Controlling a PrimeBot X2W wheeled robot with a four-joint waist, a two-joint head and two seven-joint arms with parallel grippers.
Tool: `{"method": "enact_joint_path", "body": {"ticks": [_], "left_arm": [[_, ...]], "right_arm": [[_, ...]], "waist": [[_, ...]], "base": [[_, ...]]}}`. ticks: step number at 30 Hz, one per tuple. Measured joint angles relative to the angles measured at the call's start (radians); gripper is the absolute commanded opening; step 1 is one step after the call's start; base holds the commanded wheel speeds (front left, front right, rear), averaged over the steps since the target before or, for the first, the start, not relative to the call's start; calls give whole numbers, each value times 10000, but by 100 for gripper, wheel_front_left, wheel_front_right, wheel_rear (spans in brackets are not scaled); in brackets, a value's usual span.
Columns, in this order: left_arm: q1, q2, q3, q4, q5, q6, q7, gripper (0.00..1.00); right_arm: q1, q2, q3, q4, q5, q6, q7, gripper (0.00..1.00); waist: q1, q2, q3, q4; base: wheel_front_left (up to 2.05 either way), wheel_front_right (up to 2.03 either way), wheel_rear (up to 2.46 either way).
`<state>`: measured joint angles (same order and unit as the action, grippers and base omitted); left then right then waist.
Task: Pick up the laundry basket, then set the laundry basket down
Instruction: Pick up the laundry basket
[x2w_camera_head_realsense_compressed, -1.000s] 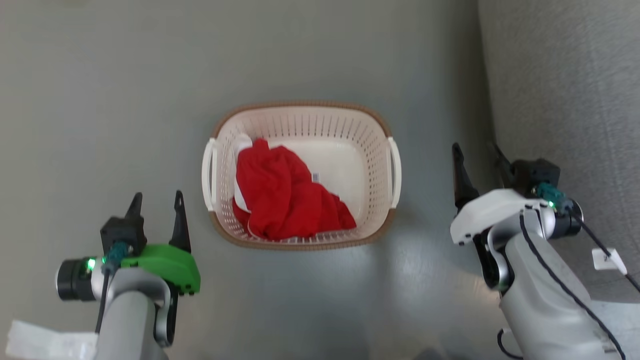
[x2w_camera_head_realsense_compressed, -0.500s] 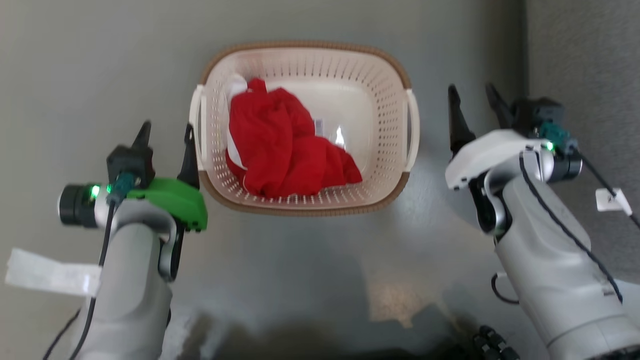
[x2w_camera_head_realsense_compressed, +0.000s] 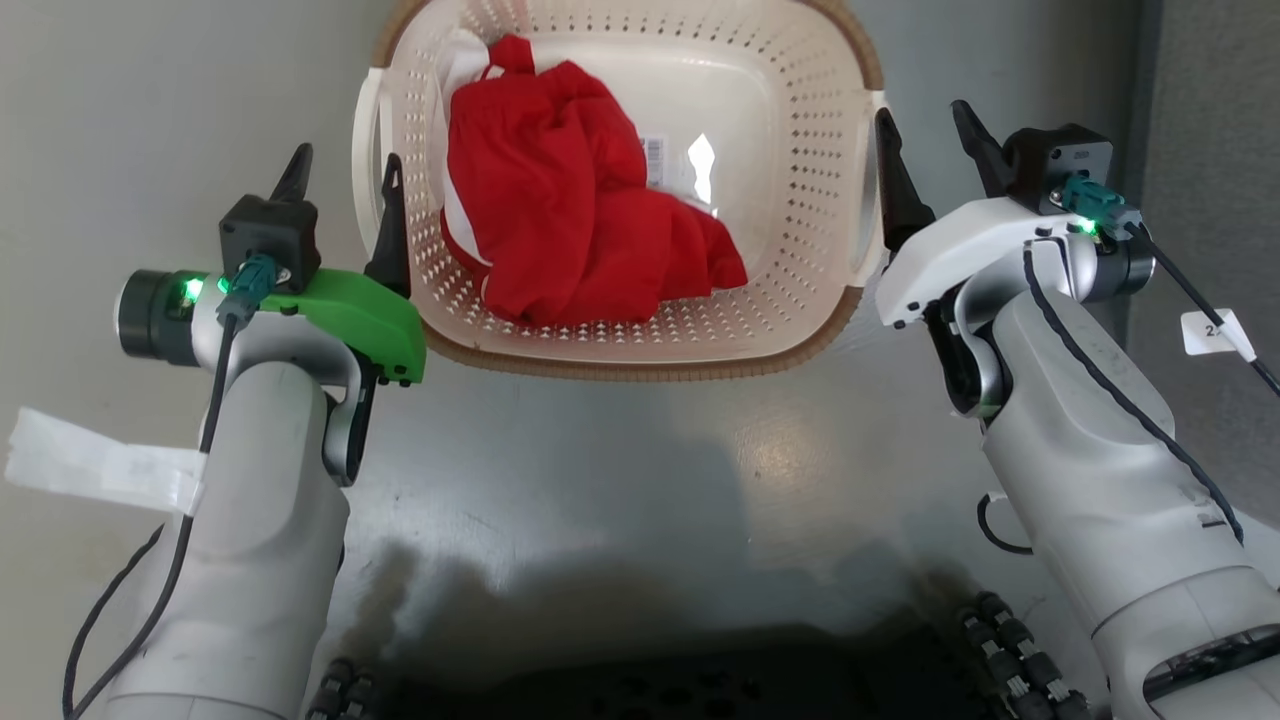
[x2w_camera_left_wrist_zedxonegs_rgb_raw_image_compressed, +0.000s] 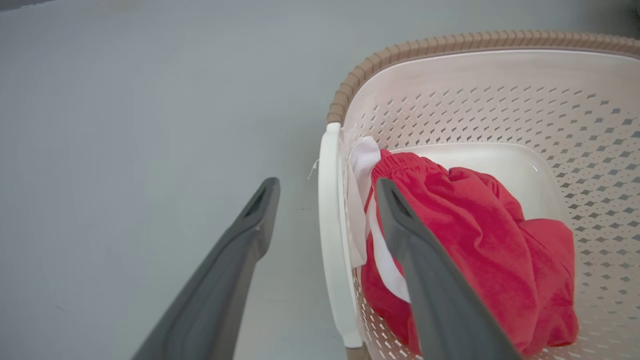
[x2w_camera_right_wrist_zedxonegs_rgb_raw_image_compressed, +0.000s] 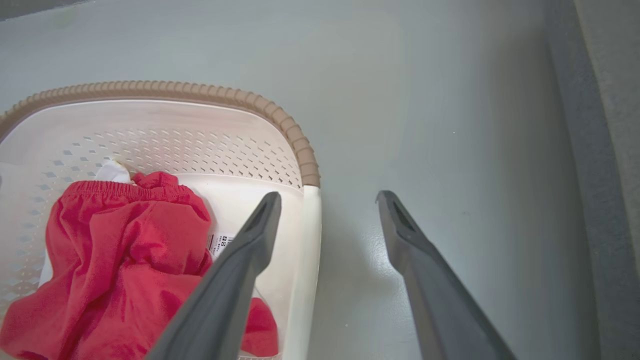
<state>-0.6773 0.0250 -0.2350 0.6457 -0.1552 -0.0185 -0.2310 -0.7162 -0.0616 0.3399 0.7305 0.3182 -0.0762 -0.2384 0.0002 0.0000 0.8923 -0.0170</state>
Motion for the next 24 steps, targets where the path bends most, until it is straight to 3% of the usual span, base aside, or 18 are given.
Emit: {"method": "enact_joint_path", "body": {"ticks": [24], "left_arm": [[-1357,-27,-562,1962,-349,-165,-176,100]], "right_arm": [[-782,-17,1060,974,980,144,-119,100]], "waist": [[-2,0,938,25]], "base": [[0,0,0]]}}
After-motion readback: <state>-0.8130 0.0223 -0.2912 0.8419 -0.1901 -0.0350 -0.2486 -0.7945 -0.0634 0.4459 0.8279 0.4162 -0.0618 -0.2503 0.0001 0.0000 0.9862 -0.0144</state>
